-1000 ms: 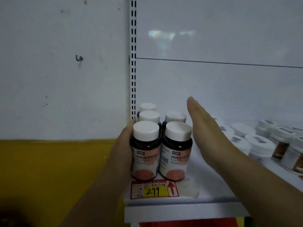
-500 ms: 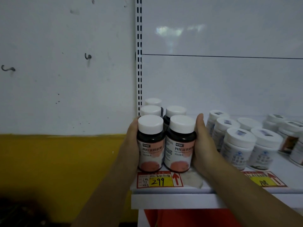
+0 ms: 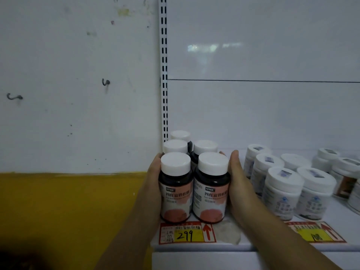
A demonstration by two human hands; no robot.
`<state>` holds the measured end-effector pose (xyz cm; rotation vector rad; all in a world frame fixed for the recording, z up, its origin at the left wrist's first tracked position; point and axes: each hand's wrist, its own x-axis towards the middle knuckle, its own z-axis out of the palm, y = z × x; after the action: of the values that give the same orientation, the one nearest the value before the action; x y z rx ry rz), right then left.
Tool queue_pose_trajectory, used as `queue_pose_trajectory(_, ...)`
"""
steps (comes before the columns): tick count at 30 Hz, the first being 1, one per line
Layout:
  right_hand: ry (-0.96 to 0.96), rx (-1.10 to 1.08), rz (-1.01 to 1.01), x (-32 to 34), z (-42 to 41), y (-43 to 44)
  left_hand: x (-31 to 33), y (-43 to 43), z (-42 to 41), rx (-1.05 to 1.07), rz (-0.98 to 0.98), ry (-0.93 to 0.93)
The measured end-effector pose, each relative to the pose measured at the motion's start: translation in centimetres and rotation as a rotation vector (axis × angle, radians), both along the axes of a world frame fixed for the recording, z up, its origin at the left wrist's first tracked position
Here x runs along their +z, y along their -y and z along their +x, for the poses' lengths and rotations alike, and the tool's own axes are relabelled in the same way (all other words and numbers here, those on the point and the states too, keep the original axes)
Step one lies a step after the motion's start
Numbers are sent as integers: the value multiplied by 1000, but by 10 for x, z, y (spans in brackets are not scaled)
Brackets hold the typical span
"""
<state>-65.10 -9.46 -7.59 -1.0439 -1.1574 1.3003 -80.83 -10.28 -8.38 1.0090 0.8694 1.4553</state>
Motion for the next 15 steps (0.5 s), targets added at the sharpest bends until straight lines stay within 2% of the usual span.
queue_pose_trajectory(2, 125, -96, 59, 13, 3, 4, 0, -2, -4, -77, -30, -7)
queue_pose_trajectory(4, 298, -202, 211, 37, 4, 5, 0, -8, -10, -76, -85, -5)
queue_pose_trajectory(7, 468, -110, 355, 86, -6, -13, 6, -21, -12, -64, -112, -29)
queue_pose_trajectory(9, 689, -21, 284, 105, -18, -45, 14, -31, -11, -67, -136, -43)
queue_pose_trajectory(12, 1067, 107, 68, 109, -31, -91, 18, -44, -11, -57, -130, -92)
queue_pose_trajectory(15, 1154, 230, -38, 102, -33, -115, 16, -50, -11, -81, -159, -50)
